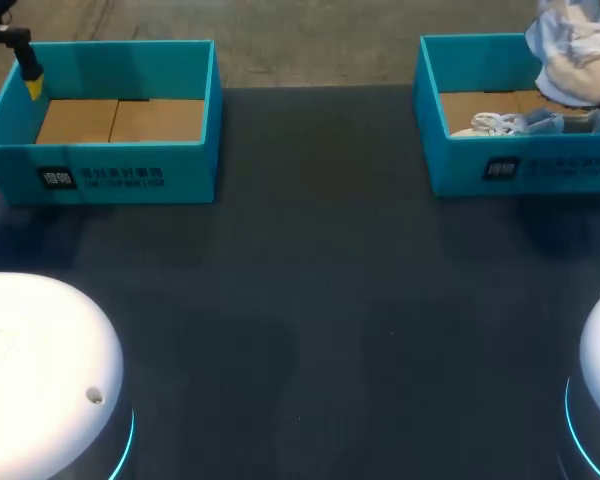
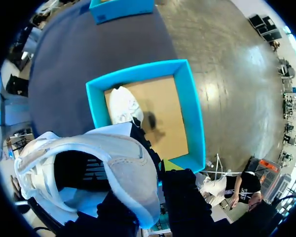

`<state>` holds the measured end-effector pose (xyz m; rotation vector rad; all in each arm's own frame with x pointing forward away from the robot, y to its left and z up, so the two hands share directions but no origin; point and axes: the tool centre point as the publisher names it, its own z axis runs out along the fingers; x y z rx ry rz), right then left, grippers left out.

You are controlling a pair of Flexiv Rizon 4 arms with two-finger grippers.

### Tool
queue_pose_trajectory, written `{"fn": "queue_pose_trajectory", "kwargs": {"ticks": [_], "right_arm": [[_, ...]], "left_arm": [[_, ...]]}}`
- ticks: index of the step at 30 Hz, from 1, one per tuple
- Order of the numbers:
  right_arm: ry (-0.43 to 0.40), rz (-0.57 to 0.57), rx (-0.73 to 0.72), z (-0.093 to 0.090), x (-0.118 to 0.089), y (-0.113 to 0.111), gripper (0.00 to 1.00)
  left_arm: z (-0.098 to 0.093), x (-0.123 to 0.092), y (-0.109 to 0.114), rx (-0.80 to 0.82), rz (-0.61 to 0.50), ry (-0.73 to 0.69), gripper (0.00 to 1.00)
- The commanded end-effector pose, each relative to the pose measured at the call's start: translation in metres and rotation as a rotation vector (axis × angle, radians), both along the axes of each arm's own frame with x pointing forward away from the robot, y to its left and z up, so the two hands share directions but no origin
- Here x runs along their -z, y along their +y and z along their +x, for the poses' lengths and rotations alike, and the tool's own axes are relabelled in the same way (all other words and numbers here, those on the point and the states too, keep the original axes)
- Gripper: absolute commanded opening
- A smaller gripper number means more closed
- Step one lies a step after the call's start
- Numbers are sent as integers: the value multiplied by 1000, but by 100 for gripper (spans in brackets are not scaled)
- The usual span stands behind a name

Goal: Take the shoe out of the shoebox, open the shoe tongue, remove and reinsert the insole, then place the shoe into the shoebox

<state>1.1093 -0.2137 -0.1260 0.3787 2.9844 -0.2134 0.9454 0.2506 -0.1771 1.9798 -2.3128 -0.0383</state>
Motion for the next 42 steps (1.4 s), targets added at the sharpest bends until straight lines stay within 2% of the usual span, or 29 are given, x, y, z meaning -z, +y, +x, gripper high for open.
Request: {"fn": "queue_pose_trajectory", "kwargs": {"ticks": [1,12,19,25,35,40,42], "right_arm": [[16,8,1,6,-2,-3,0],[16,8,1,6,-2,-3,0],[13,-52,14,45,-10,-54,0],[9,-51,-24,62,-15,-71,0],[35,-44,-26,67,0,-75,0],[54,-25,50,68,6,-84,0],[70,-6,128,68,6,-88,0]], "left_arm": [[-4,0,-1,0,2,-11,100],[-4,0,-1,0,2,-11,100],[-4,0,-1,0,2,-11,100],[-4,0,-1,0,2,-11,100],[-4,0,-1,0,2,-11,100],[-4,0,-1,0,2,-11,100],[-4,0,-1,0,2,-11,100]]}}
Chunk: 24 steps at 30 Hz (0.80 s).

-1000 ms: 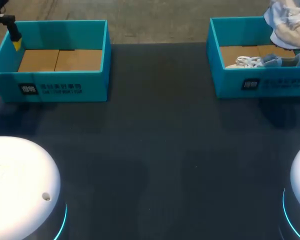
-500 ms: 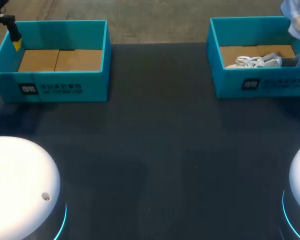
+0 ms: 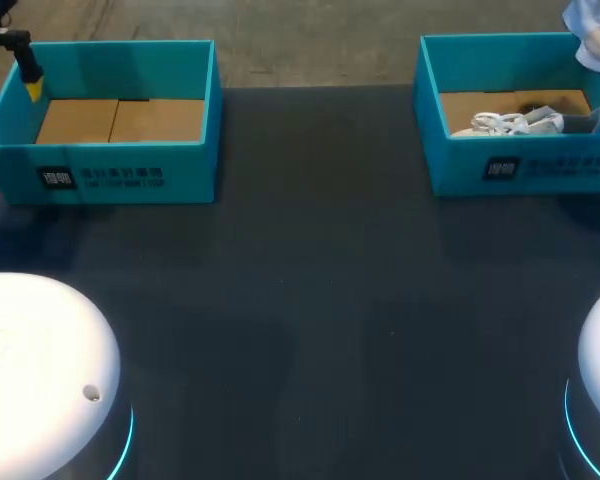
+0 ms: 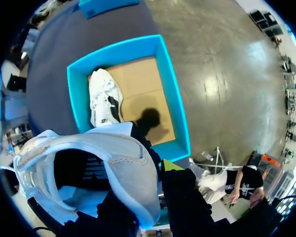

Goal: Take the shoe out of the shoebox, open the shoe tongue, remove and reinsert the insole, then place the shoe into the shoebox

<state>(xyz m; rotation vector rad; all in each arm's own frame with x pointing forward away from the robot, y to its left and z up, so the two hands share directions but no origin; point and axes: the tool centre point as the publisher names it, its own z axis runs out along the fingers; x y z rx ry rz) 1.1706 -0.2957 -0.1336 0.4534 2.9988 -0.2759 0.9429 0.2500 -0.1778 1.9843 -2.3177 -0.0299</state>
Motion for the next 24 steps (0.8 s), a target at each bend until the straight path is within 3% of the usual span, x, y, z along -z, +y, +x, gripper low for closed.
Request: {"fn": "queue_pose_trajectory", "kwargs": {"ticks": [1,7,19,24], "right_arm": [[30,44,104,7,-1,-8,0],[-2,113,291,6,-1,-19,0],[-12,143,562,-2,4,-43,0],[-22,163,738,-10,9,-55,0]], "left_arm": [[-2,0,0,0,2,-3,100],[-2,0,0,0,2,-3,100],[-2,0,0,0,2,-3,100],[-2,0,0,0,2,-3,100]]}}
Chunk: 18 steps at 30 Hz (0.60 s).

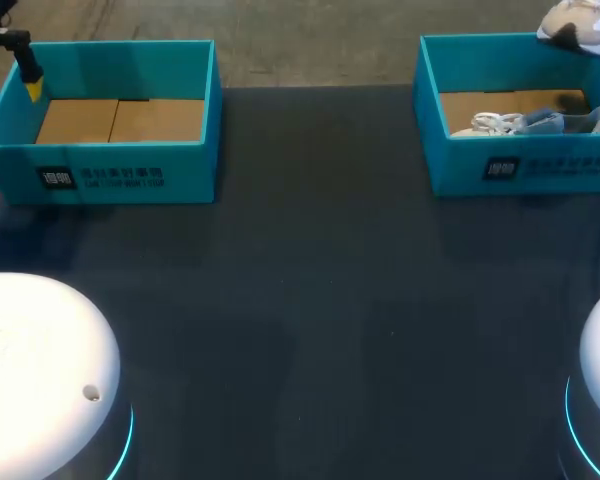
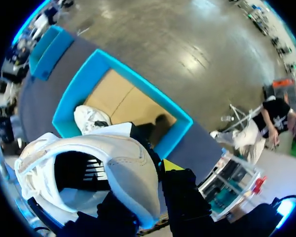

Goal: Take the shoe out of the shoebox, open the shoe tongue, remove and reinsert the insole, then place the shoe into the shoebox

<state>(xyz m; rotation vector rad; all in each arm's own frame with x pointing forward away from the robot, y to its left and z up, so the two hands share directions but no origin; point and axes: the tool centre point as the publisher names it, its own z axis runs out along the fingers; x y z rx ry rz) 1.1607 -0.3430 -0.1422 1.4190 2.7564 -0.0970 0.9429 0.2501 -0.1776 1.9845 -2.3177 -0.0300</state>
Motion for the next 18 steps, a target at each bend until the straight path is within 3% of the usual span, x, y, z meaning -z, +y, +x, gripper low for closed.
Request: {"fn": "queue_pose_trajectory", "kwargs": {"ticks": [1,6,18], "right_arm": [[3,33,110,-2,1,-10,0],[6,2,245,-9,-1,-10,0],[6,2,245,-9,-1,-10,0]], "left_arm": [[-2,0,0,0,2,-3,100],[-2,0,0,0,2,-3,100],[-2,0,0,0,2,-3,100]]}}
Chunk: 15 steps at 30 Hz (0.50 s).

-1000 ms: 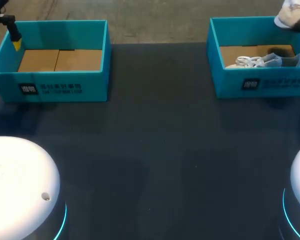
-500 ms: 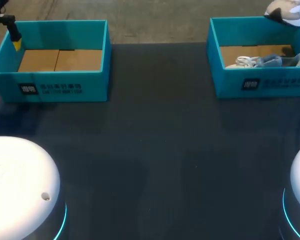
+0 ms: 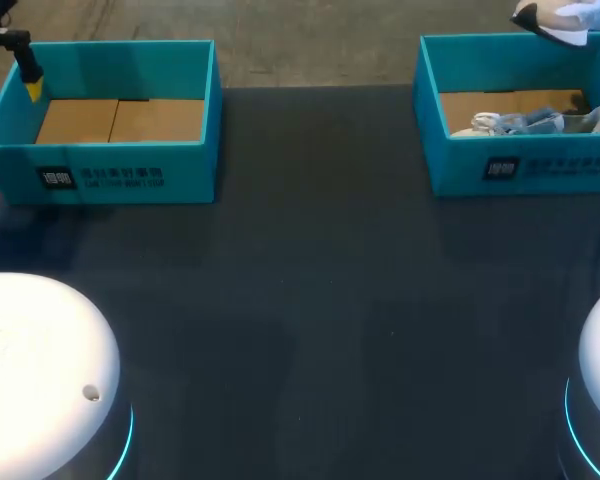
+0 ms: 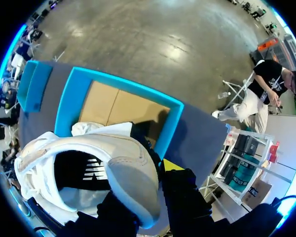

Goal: Take the shoe out of the shoebox, open the shoe tongue, remove and reinsert the insole, then place the shoe into the shoebox

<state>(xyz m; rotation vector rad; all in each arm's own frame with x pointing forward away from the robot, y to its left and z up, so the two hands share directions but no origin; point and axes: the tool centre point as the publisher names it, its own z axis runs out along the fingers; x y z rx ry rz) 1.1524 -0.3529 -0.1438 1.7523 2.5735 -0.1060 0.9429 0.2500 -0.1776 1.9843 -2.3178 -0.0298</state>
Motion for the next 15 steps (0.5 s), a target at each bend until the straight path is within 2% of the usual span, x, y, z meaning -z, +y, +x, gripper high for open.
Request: {"fn": "queue_pose_trajectory", "kwargs": {"ticks": [1,5,6,11,15], "right_arm": [[0,1,0,-1,-2,0,0],[-16,8,25,-1,0,1,0],[-10,-8,102,0,3,1,0],[-24,-35,311,0,11,2,0],[-43,-58,405,0,13,8,0]], "left_arm": [[-2,0,0,0,2,-3,100],[-2,0,0,0,2,-3,100],[-2,0,0,0,2,-3,100],[-2,0,0,0,2,-3,100],[-2,0,0,0,2,-3,100]]}}
